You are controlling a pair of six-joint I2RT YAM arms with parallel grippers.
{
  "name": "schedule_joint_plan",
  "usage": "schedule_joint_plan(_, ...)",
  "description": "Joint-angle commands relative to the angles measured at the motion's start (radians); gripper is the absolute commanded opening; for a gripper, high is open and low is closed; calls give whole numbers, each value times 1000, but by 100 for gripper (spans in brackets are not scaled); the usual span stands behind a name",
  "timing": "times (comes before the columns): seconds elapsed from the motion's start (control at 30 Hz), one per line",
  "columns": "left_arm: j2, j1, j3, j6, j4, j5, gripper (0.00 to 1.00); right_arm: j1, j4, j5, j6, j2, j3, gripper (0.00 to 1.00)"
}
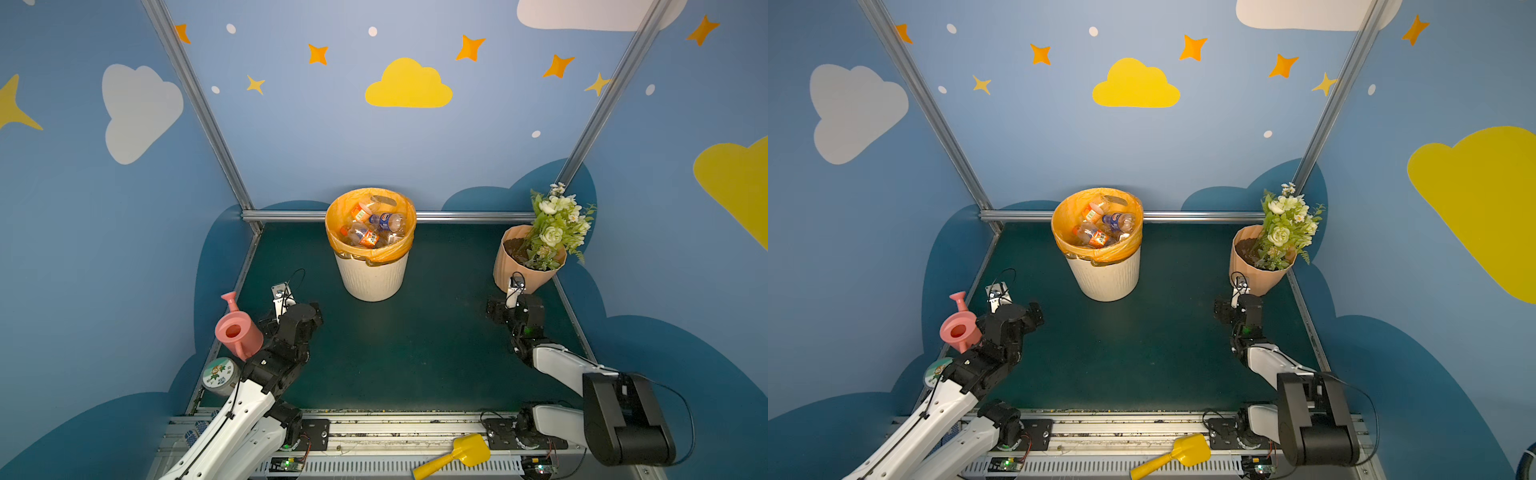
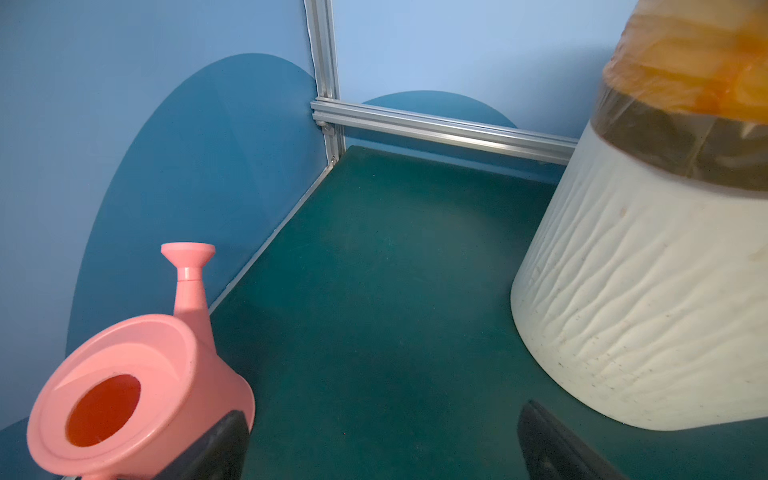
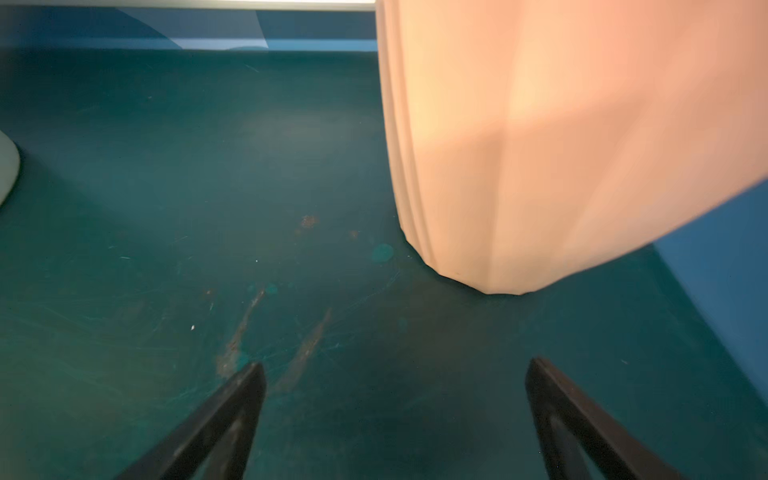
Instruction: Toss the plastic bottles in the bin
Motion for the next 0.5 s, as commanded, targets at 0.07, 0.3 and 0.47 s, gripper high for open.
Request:
schedule_joint_plan(0.07, 5, 20, -66, 71, 170, -65, 100, -7, 215, -54, -27, 102, 14, 96)
schedule_joint_plan(0.3, 59, 100, -130, -5, 255, -59, 100, -45, 234, -132, -13, 204, 47, 96)
schedule_joint_plan(0.47, 136, 157, -151, 4, 323, -86, 100, -49, 253, -138, -9, 211, 43, 97)
